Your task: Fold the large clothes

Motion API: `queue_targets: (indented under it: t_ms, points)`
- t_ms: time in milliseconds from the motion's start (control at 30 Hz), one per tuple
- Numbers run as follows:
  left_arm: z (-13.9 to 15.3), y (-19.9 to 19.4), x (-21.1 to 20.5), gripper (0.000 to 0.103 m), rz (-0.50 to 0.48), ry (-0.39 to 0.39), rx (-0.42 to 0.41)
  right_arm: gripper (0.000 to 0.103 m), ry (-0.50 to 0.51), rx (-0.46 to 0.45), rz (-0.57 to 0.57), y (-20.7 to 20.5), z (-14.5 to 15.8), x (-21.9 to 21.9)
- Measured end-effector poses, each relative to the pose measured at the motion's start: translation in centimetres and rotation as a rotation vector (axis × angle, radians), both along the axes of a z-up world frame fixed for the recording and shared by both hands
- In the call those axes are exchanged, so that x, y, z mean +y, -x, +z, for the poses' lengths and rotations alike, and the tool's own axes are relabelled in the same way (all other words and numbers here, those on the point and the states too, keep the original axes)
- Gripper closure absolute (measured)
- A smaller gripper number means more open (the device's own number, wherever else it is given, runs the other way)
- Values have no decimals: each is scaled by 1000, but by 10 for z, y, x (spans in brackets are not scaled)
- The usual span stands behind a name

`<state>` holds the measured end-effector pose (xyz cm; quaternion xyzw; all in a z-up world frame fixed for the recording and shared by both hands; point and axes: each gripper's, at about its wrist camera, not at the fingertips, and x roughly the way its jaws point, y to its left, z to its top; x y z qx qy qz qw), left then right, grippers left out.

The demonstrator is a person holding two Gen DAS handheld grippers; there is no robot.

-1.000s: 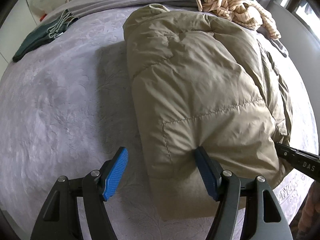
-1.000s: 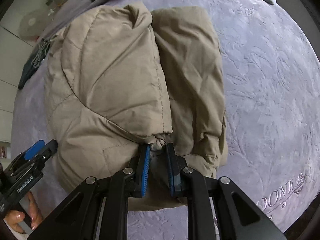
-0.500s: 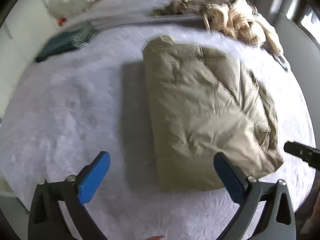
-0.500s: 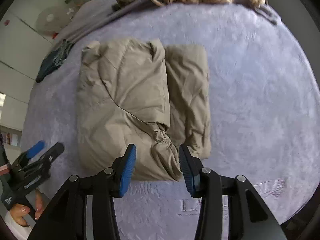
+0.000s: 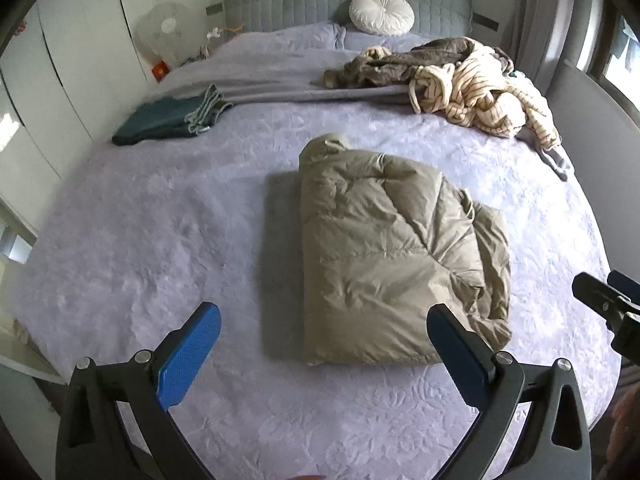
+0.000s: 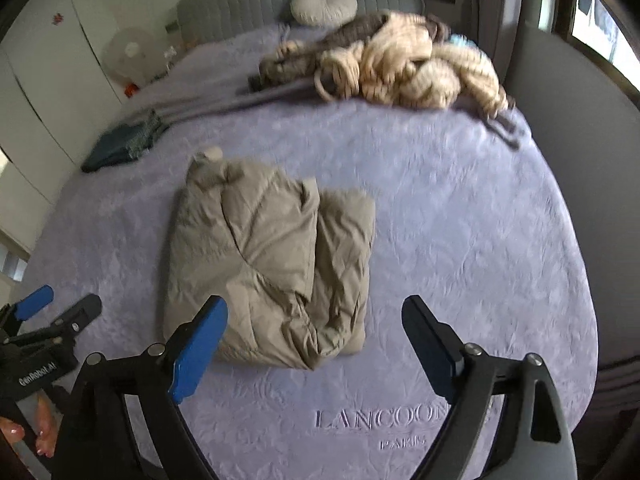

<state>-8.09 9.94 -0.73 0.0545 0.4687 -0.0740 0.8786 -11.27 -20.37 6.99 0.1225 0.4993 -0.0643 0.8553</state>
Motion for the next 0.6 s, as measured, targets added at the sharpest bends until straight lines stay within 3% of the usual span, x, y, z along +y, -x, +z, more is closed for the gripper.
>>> queue_targets:
  t_ms: [600]
  points:
    - [33,32,-2,0,18,-7,-56,11,48,-59,-53,22,28,-7]
